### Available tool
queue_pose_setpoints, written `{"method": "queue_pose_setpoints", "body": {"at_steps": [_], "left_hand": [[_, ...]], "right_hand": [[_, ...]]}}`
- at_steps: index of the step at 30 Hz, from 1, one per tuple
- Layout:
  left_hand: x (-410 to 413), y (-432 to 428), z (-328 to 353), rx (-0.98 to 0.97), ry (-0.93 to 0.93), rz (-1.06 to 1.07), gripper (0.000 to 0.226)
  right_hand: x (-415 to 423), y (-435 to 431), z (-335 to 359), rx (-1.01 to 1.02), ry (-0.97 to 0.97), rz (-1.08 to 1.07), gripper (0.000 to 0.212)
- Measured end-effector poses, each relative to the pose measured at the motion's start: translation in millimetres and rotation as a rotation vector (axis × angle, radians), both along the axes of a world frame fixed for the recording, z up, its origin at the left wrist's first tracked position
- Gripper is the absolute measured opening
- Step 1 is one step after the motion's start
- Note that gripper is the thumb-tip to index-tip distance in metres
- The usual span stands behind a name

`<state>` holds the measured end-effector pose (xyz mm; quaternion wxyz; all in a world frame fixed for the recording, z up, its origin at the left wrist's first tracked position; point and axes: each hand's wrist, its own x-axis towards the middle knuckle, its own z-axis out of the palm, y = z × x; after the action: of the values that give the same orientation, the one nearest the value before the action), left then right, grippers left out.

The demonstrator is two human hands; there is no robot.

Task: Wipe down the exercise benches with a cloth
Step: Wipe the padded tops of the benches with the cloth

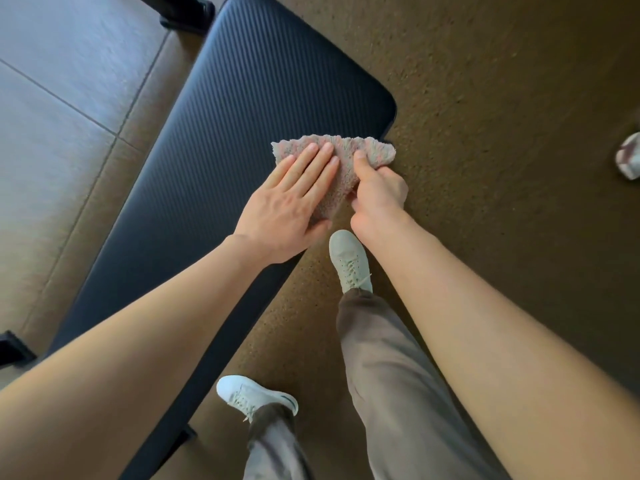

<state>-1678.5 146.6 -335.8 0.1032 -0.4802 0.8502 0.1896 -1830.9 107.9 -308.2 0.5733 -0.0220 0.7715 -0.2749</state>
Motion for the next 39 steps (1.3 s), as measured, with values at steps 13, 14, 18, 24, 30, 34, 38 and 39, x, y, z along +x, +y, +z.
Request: {"method": "queue_pose_setpoints", "body": {"at_steps": [13,14,18,24,30,34,38,39], "left_hand": [[-38,-123,-2,-0.048,-0.002,-0.064,0.081],[-39,-132,-2,-0.056,-0.003,-0.058,0.079],[-45,-171,-4,-0.079,-0.016,-0.094,0.072],[-18,-221,-9,-0.111,-0.048,-0.109,0.066],[31,-230,-12,-0.172,-0.075,0.026,0.066],[63,-216,-12,-0.173,-0.096,0.183,0.061],[84,-180,-16,-0.15,-0.053,0.4,0.066],[86,-168,-16,-0.15,-0.053,0.431,0.067]], "right_hand": [[-55,-87,-13,-0.209,-0.135,-0.098,0.016],[-58,-90,-16,-0.233,-0.146,-0.068,0.02],[-63,-91,-18,-0.255,-0.104,0.088,0.045],[-62,-97,-14,-0.357,0.154,0.751,0.044],[-20,-139,-15,-0.363,0.411,1.352,0.049],[11,-163,-15,-0.368,0.442,1.554,0.053],[38,-172,-15,-0.429,0.516,1.709,0.072],[44,-169,-15,-0.446,0.576,1.761,0.075]]}}
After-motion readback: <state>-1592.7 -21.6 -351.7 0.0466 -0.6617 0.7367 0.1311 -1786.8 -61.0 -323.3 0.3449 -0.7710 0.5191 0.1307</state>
